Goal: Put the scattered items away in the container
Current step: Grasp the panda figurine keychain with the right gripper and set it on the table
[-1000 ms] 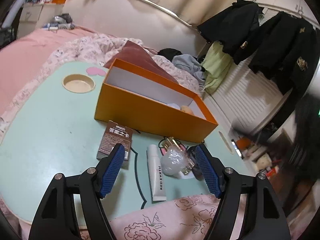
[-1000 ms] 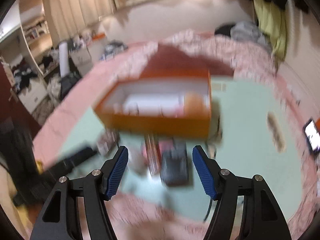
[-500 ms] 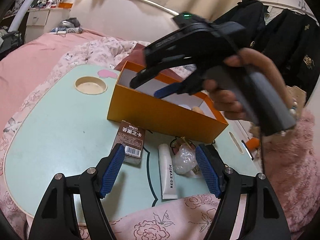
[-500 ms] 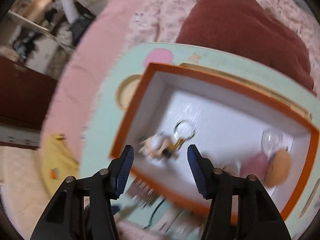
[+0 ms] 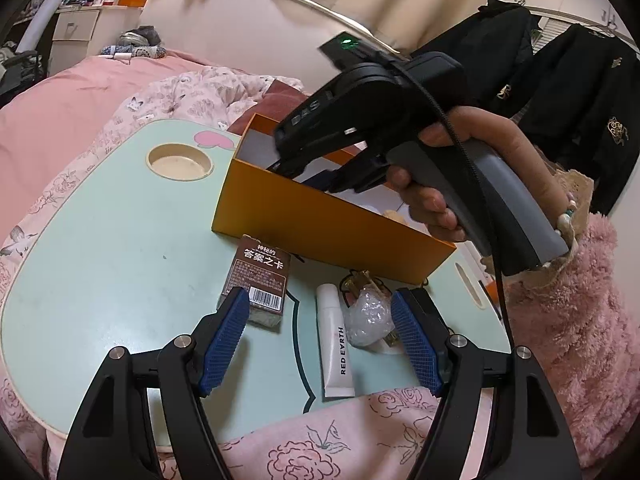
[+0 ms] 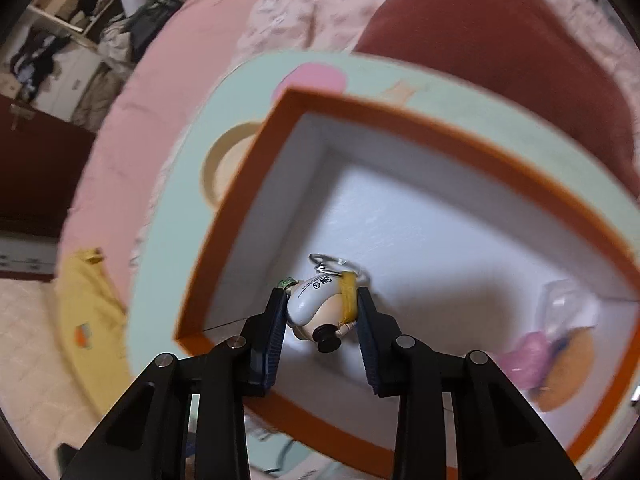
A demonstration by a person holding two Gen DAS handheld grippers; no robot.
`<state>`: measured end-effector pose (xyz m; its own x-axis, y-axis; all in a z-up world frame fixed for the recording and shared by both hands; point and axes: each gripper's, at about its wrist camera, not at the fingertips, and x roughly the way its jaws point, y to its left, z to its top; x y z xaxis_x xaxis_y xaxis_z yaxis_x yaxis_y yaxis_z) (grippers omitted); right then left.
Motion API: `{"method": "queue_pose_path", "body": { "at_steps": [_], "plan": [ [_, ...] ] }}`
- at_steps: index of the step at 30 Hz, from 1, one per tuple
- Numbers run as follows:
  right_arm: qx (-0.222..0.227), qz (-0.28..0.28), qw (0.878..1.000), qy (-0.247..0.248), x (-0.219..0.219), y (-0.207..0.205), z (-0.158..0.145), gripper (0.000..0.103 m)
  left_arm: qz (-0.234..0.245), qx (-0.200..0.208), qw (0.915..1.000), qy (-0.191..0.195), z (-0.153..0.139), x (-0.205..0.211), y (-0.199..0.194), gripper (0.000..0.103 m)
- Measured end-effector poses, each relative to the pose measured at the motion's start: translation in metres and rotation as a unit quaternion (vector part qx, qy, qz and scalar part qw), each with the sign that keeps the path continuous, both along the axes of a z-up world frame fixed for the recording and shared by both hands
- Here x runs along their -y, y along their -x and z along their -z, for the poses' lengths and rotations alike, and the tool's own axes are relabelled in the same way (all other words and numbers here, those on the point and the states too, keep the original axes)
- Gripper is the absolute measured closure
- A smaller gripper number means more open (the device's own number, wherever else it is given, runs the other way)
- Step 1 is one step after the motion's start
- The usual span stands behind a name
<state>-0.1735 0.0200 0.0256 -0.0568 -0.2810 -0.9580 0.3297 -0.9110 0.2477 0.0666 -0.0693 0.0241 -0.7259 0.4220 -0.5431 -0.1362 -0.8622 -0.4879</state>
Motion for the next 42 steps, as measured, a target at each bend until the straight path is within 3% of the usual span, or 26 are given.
{"method": "queue_pose_path", "body": {
  "at_steps": [9, 14, 18, 21, 26, 30, 37, 40, 42],
  "plan": [
    [-0.087, 0.055, 0.992, 0.068, -0.058, -0.018, -0.070, 0.071, -0.002, 0.004, 1.0000, -0.001, 0.000, 0.001, -0.001, 0.030],
    [-0.155, 0.058, 0.981, 0.105, -0.092, -0.076, -0.109, 0.071, -0.002, 0.007, 1.0000, -0.005, 0.000, 0.001, -0.001, 0.030],
    [-0.157, 0.055, 0.977, 0.135, -0.112, -0.123, -0.102, 0.070, -0.001, 0.011, 0.9999, -0.007, 0.001, 0.000, 0.001, 0.030],
    [-0.165, 0.077, 0.975, 0.130, -0.136, -0.149, -0.088, 0.070, -0.002, 0.008, 1.0000, -0.002, 0.000, -0.001, 0.001, 0.030],
    [-0.149, 0.140, 0.972, 0.117, -0.175, -0.167, -0.048, 0.072, 0.000, 0.011, 0.9999, 0.003, 0.001, -0.005, 0.002, 0.030],
    [-0.143, 0.154, 0.973, 0.090, -0.185, -0.168, -0.027, 0.072, 0.000, 0.011, 0.9999, 0.008, 0.001, -0.006, 0.002, 0.030],
    [-0.147, 0.154, 0.970, 0.121, -0.191, -0.169, -0.023, 0.072, 0.000, 0.010, 0.9999, 0.012, 0.000, -0.007, 0.001, 0.030],
    [-0.173, 0.163, 0.963, 0.129, -0.192, -0.174, -0.031, 0.071, 0.000, 0.009, 0.9999, 0.012, 0.000, -0.007, 0.001, 0.030],
    [-0.207, 0.169, 0.956, 0.122, -0.189, -0.182, -0.041, 0.065, 0.001, 0.009, 0.9999, 0.013, 0.000, -0.007, 0.001, 0.030]
  ]
}}
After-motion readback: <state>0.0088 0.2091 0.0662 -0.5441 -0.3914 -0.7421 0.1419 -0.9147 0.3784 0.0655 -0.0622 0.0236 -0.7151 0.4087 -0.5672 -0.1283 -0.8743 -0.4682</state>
